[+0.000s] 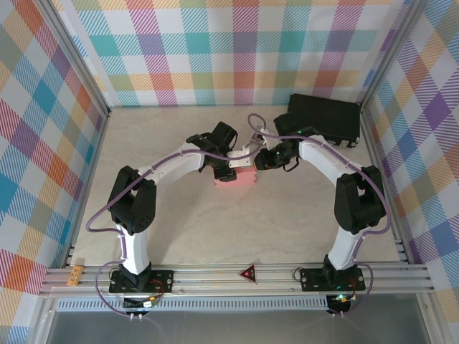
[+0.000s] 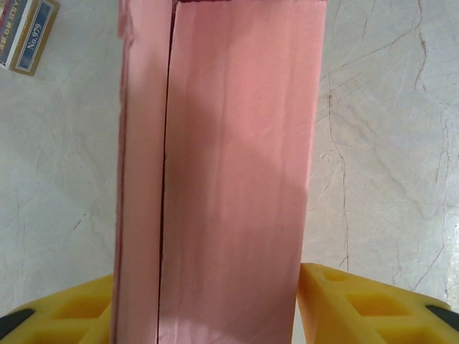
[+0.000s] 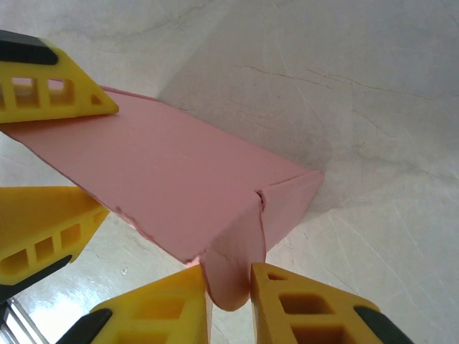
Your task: Fold the paper box
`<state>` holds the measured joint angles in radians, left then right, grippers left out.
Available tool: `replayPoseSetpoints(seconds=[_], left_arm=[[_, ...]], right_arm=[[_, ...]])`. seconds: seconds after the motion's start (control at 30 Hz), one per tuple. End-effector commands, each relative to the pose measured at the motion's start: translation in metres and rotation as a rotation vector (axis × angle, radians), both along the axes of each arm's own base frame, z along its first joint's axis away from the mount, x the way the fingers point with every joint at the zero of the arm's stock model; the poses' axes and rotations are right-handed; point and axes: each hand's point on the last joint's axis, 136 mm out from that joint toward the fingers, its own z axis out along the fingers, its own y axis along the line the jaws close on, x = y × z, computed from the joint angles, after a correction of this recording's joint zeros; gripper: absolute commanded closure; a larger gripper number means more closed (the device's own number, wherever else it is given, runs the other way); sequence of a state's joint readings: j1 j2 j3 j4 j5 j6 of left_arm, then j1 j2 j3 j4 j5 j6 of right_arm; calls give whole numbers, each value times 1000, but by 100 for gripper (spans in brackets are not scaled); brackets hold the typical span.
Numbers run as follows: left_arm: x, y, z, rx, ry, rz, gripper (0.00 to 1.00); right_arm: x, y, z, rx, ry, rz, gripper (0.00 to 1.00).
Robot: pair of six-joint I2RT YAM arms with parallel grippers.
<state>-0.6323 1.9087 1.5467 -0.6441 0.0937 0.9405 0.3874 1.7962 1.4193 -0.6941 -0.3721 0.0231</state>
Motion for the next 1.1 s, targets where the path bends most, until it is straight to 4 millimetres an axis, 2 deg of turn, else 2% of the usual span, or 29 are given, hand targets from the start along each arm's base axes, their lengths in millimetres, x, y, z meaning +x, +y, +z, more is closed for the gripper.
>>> replayPoseSetpoints(seconds=[0.0,0.1,0.17,0.3,0.4,0.57,0.7,0.8,0.87,0.97,1.07], left_arm=[[-6,-2,-4,12,9,-31,45],[-5,-3,2,6,1,-31,39],[-5,-3,7,0,-8,-31,31],[-4,-2,18,-16,-40,-26,20],[-4,-2,30,-39,-63,-10,15],[-3,0,66,-139,-130,66,0],[-6,7,90,-237,-168,141,0],[0,21,111,-360,-170,290,0],[13,41,125,-460,-141,487,0],[23,74,135,-566,-65,741,0],[17,93,133,-662,31,884,0]], right_arm=[[-5,-1,4,-12,10,-12,77],[-4,-2,7,-10,0,-17,76],[-3,-1,8,-9,-3,-19,75],[-2,0,11,0,-11,-22,72],[0,-1,13,1,-21,-28,69],[1,-1,18,7,-40,-34,62],[3,-2,22,6,-58,-44,56],[4,-4,25,2,-73,-51,55],[4,-6,28,-4,-84,-62,55],[3,-8,33,2,-103,-67,54],[2,-9,36,5,-102,-67,54]])
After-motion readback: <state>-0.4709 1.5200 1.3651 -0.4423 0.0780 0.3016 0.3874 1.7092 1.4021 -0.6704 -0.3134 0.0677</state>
